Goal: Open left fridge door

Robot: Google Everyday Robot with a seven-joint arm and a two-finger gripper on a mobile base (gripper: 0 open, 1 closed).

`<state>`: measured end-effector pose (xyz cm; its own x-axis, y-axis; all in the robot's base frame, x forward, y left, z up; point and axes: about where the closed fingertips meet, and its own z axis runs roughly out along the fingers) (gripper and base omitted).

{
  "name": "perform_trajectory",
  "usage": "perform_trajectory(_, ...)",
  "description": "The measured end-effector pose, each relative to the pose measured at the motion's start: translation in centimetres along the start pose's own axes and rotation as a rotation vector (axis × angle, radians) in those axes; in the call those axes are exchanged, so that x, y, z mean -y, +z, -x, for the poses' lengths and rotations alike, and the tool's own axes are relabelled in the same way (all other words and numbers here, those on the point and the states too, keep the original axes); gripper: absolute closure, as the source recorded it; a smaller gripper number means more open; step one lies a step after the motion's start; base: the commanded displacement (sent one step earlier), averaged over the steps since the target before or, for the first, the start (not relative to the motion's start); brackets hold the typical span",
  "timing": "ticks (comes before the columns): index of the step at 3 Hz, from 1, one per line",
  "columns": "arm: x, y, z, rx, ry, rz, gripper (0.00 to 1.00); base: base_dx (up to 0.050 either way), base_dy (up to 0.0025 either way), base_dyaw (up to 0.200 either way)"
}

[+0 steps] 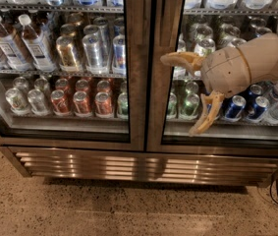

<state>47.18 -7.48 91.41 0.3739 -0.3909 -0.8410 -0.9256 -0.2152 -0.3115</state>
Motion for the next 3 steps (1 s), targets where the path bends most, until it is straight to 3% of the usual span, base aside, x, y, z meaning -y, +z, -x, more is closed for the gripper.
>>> perform_trajectory(2, 1.60, -0.85, -0.13, -0.096, 0.036, -0.108, 0.00, 0.000, 0.00000, 0.000)
perform_trajectory(3, 1.60, -0.85, -0.13, -0.096, 0.036, -0.108, 0.00, 0.000, 0.00000, 0.000)
